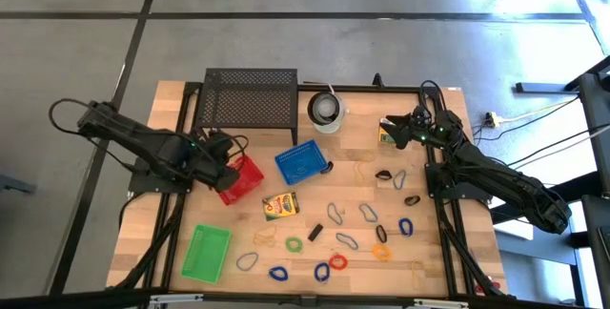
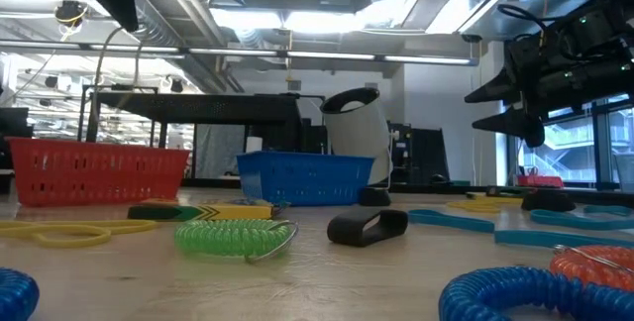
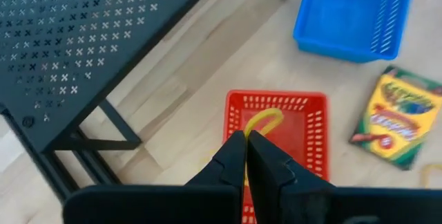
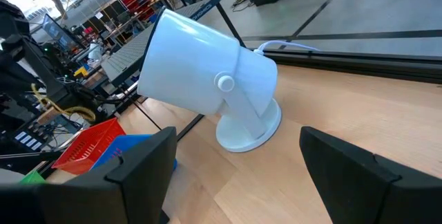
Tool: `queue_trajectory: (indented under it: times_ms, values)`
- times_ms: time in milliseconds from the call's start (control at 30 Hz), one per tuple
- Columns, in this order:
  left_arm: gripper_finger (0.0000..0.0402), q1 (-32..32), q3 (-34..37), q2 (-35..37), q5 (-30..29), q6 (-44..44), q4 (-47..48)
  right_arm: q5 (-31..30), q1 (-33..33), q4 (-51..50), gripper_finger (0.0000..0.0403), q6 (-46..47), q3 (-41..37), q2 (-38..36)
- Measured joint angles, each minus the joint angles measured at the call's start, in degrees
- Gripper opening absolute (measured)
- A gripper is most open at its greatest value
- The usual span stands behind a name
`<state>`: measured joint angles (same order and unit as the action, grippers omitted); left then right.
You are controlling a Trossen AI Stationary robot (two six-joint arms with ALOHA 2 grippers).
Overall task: Pick & Place Office Desk Supplies
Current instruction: Put the yellow rubber band into the red bin
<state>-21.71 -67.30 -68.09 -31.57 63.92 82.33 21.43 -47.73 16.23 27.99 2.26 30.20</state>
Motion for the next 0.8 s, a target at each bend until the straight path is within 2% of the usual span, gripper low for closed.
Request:
queue_trajectory:
  times_ms: [133,400,667,800]
  values:
    - [0.0004,0.0,4.1,-1.5,0.5,0.0,-1.5,0.0,0.0,0.0,0.0311,0.0,0.0,0.0]
    - [0.0004,0.0,13.1,-3.7,8.3,0.0,-8.9,0.0,0.0,0.0,0.0311,0.0,0.0,0.0]
    - [0.0007,0.0,14.5,-4.1,9.9,2.3,-12.0,0.0,0.0,0.0,0.031,0.0,0.0,0.0]
    - [0.003,0.0,14.5,-4.1,10.7,2.9,-11.9,0.0,0.0,0.0,0.031,0.0,0.0,0.0]
